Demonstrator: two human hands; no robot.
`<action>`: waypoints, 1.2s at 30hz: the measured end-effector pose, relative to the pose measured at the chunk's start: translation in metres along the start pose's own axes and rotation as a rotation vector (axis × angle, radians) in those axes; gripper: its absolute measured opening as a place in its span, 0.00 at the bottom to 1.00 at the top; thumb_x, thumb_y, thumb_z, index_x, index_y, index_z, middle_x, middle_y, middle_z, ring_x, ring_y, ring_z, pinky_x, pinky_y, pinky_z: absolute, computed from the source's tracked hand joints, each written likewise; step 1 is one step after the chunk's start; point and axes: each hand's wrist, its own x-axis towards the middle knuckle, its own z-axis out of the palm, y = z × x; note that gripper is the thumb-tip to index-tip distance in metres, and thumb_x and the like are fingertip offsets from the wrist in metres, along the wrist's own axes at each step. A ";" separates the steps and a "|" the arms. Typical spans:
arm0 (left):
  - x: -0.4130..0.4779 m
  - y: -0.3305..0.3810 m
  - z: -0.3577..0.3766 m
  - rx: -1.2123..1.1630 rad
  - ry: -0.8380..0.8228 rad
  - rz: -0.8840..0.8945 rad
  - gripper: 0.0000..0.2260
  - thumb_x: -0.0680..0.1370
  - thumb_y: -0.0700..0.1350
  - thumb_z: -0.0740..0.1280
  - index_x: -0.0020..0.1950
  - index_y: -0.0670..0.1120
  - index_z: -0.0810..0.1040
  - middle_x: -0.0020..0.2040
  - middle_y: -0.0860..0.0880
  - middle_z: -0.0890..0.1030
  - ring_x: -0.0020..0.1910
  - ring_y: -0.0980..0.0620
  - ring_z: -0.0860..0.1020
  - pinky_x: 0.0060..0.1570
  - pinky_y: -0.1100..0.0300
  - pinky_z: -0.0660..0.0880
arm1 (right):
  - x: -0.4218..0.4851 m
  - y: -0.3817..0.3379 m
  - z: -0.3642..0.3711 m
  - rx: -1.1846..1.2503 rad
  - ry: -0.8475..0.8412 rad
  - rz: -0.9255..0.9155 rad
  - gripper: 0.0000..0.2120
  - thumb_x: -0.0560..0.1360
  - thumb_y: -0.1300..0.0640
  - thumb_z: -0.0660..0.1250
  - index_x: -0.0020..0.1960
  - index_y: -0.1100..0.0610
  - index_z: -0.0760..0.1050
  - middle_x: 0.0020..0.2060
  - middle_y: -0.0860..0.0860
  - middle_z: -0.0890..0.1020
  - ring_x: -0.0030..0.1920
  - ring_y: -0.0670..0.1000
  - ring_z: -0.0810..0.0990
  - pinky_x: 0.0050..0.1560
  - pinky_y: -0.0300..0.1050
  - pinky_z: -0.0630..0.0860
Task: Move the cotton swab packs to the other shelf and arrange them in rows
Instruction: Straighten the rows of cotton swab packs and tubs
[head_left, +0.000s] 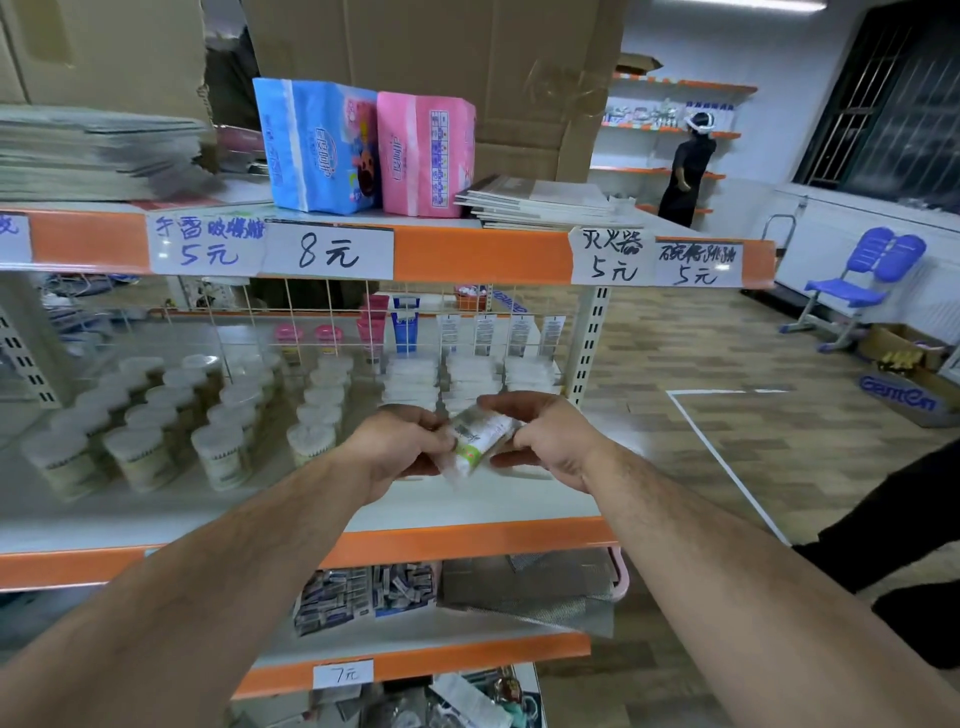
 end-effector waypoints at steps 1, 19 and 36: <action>0.000 0.000 -0.001 0.009 0.021 0.025 0.12 0.73 0.31 0.72 0.55 0.38 0.79 0.48 0.41 0.84 0.44 0.45 0.83 0.42 0.56 0.81 | 0.000 -0.001 0.000 0.058 0.015 0.017 0.28 0.70 0.82 0.56 0.54 0.56 0.82 0.56 0.56 0.81 0.51 0.60 0.83 0.47 0.55 0.83; -0.004 0.007 0.000 -0.019 0.136 0.133 0.10 0.74 0.31 0.70 0.51 0.44 0.79 0.48 0.43 0.82 0.42 0.45 0.80 0.46 0.53 0.80 | -0.003 0.002 0.003 -0.114 0.040 0.026 0.17 0.69 0.67 0.74 0.57 0.63 0.77 0.47 0.55 0.83 0.43 0.52 0.84 0.47 0.48 0.82; 0.012 -0.004 -0.008 0.762 0.274 0.424 0.27 0.81 0.53 0.63 0.79 0.56 0.59 0.78 0.53 0.63 0.73 0.52 0.67 0.68 0.59 0.67 | 0.033 0.013 0.014 -1.142 0.130 -0.105 0.07 0.74 0.64 0.61 0.46 0.54 0.75 0.44 0.52 0.79 0.42 0.54 0.79 0.31 0.42 0.73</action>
